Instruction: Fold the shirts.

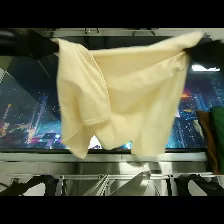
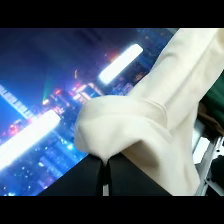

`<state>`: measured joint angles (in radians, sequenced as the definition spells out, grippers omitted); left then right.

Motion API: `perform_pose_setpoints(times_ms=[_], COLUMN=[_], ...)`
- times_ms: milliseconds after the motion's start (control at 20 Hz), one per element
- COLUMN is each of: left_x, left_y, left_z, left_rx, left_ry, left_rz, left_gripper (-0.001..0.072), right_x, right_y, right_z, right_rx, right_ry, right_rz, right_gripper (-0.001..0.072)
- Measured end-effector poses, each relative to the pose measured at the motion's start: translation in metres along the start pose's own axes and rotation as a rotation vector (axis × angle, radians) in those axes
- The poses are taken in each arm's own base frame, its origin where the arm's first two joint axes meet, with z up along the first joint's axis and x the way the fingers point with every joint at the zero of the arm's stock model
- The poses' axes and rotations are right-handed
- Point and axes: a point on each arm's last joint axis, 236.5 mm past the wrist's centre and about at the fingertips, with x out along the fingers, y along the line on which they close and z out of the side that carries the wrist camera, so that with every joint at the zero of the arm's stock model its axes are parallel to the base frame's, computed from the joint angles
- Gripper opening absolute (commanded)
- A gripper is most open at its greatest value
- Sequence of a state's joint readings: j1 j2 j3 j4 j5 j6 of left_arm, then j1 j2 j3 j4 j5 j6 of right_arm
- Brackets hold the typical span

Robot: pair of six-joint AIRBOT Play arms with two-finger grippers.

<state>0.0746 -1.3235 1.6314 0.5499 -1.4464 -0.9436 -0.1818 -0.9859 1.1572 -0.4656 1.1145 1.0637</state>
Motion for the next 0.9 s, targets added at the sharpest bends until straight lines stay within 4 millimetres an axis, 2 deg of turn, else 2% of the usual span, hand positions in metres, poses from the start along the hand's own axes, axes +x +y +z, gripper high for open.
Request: perform_pose_setpoints(times_ms=[50, 100, 200, 250, 300, 350, 400, 500, 600, 700, 800, 900], left_x=[0.017, 0.031, 0.05, 0.052, 0.05, 0.045, 0.038, 0.026, 0.019, 0.019, 0.023, 0.027], left_y=[0.032, 0.062, 0.119, 0.145, 0.166, 0.182, 0.192, 0.2, 0.191, 0.166, 0.137, 0.107], left_z=[-0.009, -0.016, -0.027, -0.029, -0.033, -0.039, -0.047, -0.072, -0.106, -0.144, -0.185, -0.23], left_rx=[-0.047, -0.092, -0.18, -0.229, -0.274, -0.324, -0.379, -0.5, -0.627, -0.749, -0.857, -0.947], left_ry=[0.012, 0.018, 0.016, 0.009, 0.007, 0.016, 0.036, 0.093, 0.175, 0.25, 0.324, 0.402], left_rz=[0.016, 0.033, 0.07, 0.088, 0.1, 0.099, 0.089, 0.054, -0.004, -0.066, -0.102, -0.1], left_gripper=[0.072, 0.0709, 0.0708, 0.0708, 0.0707, 0.0707, 0.0705, 0.0578, 0.058, 0.058, 0.058, 0.058], right_x=[0.018, 0.034, 0.058, 0.064, 0.065, 0.063, 0.057, 0.039, 0.017, 0.001, -0.005, 0.0], right_y=[-0.032, -0.061, -0.116, -0.14, -0.16, -0.174, -0.186, -0.212, -0.236, -0.253, -0.262, -0.268], right_z=[-0.014, -0.025, -0.043, -0.049, -0.052, -0.056, -0.061, -0.08, -0.113, -0.147, -0.175, -0.198], right_rx=[0.074, 0.14, 0.253, 0.299, 0.335, 0.357, 0.37, 0.393, 0.424, 0.448, 0.475, 0.509], right_ry=[0.039, 0.063, 0.097, 0.105, 0.111, 0.122, 0.142, 0.211, 0.317, 0.417, 0.48, 0.525], right_rz=[-0.028, -0.056, -0.113, -0.138, -0.156, -0.167, -0.181, -0.236, -0.314, -0.381, -0.411, -0.408], right_gripper=[0.0196, 0.0365, 0.0388, 0.0392, 0.0431, 0.0575, 0.0613, 0.0612, 0.0612, 0.0612, 0.0609, 0.0494])
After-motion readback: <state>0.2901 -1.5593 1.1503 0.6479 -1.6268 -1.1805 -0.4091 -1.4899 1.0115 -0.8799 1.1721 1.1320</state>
